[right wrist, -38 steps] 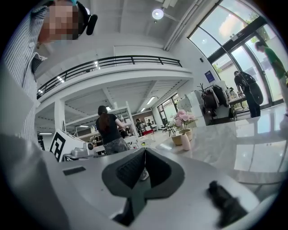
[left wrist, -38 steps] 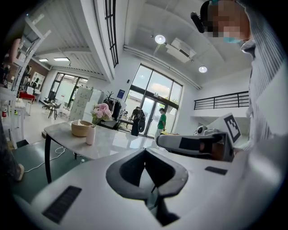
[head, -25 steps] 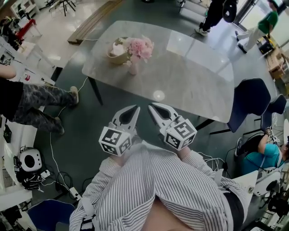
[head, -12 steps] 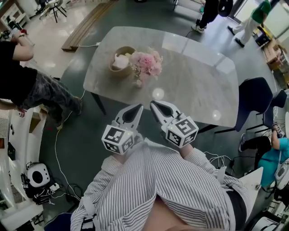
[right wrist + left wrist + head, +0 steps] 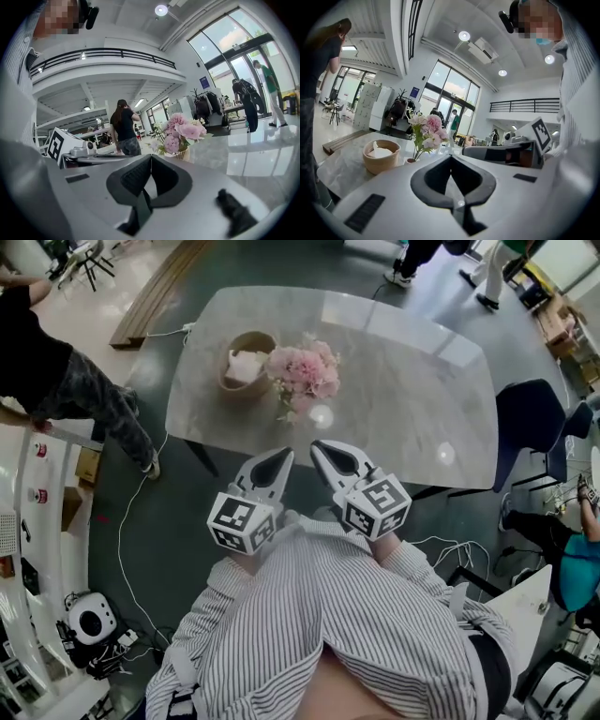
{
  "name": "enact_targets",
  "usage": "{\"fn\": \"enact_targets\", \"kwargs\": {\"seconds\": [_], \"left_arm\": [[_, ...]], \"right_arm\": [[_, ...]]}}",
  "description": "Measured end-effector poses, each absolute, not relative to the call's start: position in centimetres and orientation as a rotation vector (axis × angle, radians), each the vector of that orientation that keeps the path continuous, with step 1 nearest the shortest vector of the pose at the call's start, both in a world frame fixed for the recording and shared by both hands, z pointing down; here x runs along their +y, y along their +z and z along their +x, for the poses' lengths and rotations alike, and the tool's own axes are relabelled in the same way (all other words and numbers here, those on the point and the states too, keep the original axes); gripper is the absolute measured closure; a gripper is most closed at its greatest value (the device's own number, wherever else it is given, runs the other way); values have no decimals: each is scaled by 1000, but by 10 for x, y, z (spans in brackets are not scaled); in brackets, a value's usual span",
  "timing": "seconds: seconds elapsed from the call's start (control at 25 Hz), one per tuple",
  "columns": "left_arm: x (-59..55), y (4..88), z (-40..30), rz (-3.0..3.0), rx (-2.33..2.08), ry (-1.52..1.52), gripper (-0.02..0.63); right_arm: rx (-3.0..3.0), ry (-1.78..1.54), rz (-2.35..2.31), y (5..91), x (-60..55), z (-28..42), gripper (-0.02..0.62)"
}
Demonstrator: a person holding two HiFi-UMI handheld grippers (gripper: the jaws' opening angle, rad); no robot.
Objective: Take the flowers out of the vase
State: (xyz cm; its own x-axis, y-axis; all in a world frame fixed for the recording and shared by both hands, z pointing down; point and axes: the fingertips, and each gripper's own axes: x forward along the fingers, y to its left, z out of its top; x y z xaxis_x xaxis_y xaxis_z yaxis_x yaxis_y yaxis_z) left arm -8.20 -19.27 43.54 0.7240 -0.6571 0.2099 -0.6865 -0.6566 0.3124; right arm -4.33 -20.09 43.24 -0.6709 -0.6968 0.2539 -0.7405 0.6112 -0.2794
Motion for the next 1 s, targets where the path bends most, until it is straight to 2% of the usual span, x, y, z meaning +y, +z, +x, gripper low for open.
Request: {"fn": "enact_targets", "kwargs": {"seconds": [1.0], "left_arm": [[-230,444,-74,2474,-1064,112,595]], "right_arm": [[-2670,588,1110,438,-241,-32,580]]}}
